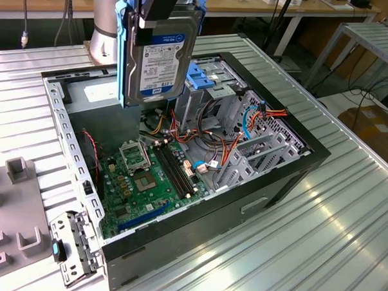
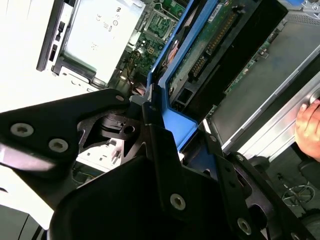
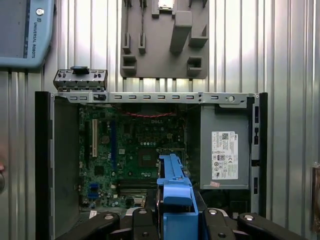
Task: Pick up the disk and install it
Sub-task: 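Insert the disk into the insertion slot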
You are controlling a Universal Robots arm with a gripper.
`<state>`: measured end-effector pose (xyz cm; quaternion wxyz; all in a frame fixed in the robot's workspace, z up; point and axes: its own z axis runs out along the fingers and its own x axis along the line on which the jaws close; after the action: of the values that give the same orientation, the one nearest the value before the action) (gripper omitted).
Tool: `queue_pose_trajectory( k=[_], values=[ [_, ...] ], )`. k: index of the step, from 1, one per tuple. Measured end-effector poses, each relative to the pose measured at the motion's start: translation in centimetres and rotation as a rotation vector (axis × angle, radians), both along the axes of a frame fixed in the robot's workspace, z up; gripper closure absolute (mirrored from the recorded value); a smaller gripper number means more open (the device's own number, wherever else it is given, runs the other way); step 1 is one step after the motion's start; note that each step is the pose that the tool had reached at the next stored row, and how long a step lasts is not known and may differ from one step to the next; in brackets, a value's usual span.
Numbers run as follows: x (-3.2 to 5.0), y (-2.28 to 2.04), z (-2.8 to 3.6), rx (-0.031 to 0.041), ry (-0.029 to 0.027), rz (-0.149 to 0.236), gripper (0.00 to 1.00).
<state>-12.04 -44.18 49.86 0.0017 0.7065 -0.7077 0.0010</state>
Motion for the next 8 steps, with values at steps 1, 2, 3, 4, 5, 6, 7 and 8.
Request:
queue_pose_trajectory(
  k=[1, 2, 3, 4, 5, 6, 7, 8],
  values=[
    [0.01, -0.04, 0.00, -0.0001, 0.0000, 0.000, 0.63],
    [0.06, -0.07, 0.00, 0.0001, 0.0000, 0.000, 0.63],
    [0.10, -0.09, 0.00, 0.0000, 0.0000, 0.000, 0.63],
    [0.14, -0.09, 0.00, -0.0001, 0.0001, 0.000, 0.63],
    [0.25, -0.09, 0.01, -0.0001, 0.0001, 0.000, 0.63],
    [0.39, -0.09, 0.00, -0.0001, 0.0001, 0.000, 0.63],
    [0.52, -0.09, 0.00, -0.0001, 0.0001, 0.000, 0.63],
    [0.59, -0.09, 0.00, 0.0000, 0.0000, 0.000, 0.63]
  ],
)
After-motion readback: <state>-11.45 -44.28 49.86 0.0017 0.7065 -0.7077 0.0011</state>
